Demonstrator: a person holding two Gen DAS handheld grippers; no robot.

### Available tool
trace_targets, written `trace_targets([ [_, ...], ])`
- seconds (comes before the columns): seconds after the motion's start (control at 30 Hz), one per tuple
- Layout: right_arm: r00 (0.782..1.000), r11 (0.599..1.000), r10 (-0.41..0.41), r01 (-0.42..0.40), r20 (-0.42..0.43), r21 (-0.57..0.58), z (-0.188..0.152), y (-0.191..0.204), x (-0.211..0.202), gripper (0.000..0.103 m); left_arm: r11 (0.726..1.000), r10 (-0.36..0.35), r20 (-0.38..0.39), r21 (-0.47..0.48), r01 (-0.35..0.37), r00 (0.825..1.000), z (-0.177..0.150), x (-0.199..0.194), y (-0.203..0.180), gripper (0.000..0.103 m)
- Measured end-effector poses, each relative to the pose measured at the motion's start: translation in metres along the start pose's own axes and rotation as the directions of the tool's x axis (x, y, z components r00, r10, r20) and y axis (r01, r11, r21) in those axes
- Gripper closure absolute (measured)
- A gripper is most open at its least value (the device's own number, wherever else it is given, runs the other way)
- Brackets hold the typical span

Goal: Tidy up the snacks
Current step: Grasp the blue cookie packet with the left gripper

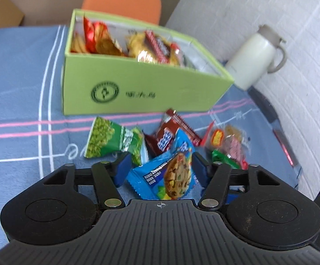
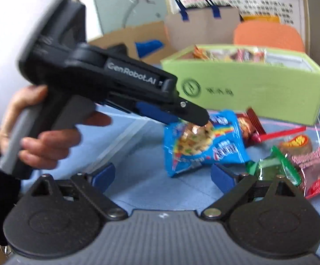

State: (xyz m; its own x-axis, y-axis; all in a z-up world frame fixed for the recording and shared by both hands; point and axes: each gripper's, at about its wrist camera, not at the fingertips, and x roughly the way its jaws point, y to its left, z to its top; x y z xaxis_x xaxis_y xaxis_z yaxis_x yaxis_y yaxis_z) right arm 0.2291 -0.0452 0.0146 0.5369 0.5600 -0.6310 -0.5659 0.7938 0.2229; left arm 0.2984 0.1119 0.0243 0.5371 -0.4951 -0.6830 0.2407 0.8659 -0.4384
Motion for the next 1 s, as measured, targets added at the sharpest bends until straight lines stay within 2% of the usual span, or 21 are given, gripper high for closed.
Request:
trace_targets([
  [0.07, 0.999, 0.999, -0.035, 0.035, -0.011, 0.0, 0.003, -0.003, 0.008, 0.01, 1.0, -0.006, -0.019, 0.007, 0.006, 1.0, -0.001, 0.005, -0.002, 0.069],
  [0.2, 1.0, 1.0, -0.02, 0.02, -0.002, -0.021, 0.006, -0.002, 0.009, 0.01, 0.998, -0.056, -0.058, -0.021, 0.055, 0.997, -0.02, 0.008, -0.006, 0.071],
  [0.3, 1.0, 1.0, -0.01, 0.01, 0.002, -0.028, -0.002, 0.002, -0.001, 0.009, 0.998, -0.069, -0.067, 0.002, 0.069, 0.995, -0.038, 0.006, -0.021, 0.07],
  [0.47, 1.0, 1.0, -0.003, 0.003, -0.001, -0.01, -0.025, -0.001, -0.021, 0.01, 0.997, -0.072, -0.046, -0.017, 0.072, 0.996, -0.065, 0.0, -0.039, 0.068],
  [0.53, 1.0, 0.999, -0.029, 0.029, 0.009, -0.015, -0.03, -0.001, -0.026, 0.01, 0.996, -0.084, -0.024, -0.038, 0.083, 0.996, -0.071, -0.007, -0.039, 0.064],
  [0.6, 0.999, 0.999, -0.051, 0.051, 0.015, -0.005, -0.031, -0.005, -0.028, 0.01, 0.998, -0.05, 0.006, -0.039, 0.05, 0.999, -0.071, -0.011, -0.04, 0.053],
  [0.63, 0.998, 0.998, -0.057, 0.057, 0.017, 0.004, -0.031, -0.006, -0.028, 0.01, 0.999, -0.031, 0.015, -0.041, 0.031, 0.999, -0.071, -0.011, -0.04, 0.051],
  [0.8, 0.997, 0.997, -0.081, 0.081, 0.013, -0.01, -0.038, -0.002, -0.027, 0.01, 0.999, 0.01, 0.011, -0.034, -0.01, 1.0, -0.075, -0.007, -0.048, 0.047],
  [1.0, 0.994, 0.993, -0.103, 0.105, 0.048, -0.046, -0.048, 0.005, -0.027, 0.007, 0.999, 0.051, 0.039, -0.016, -0.05, 0.998, -0.08, -0.004, -0.057, 0.046],
])
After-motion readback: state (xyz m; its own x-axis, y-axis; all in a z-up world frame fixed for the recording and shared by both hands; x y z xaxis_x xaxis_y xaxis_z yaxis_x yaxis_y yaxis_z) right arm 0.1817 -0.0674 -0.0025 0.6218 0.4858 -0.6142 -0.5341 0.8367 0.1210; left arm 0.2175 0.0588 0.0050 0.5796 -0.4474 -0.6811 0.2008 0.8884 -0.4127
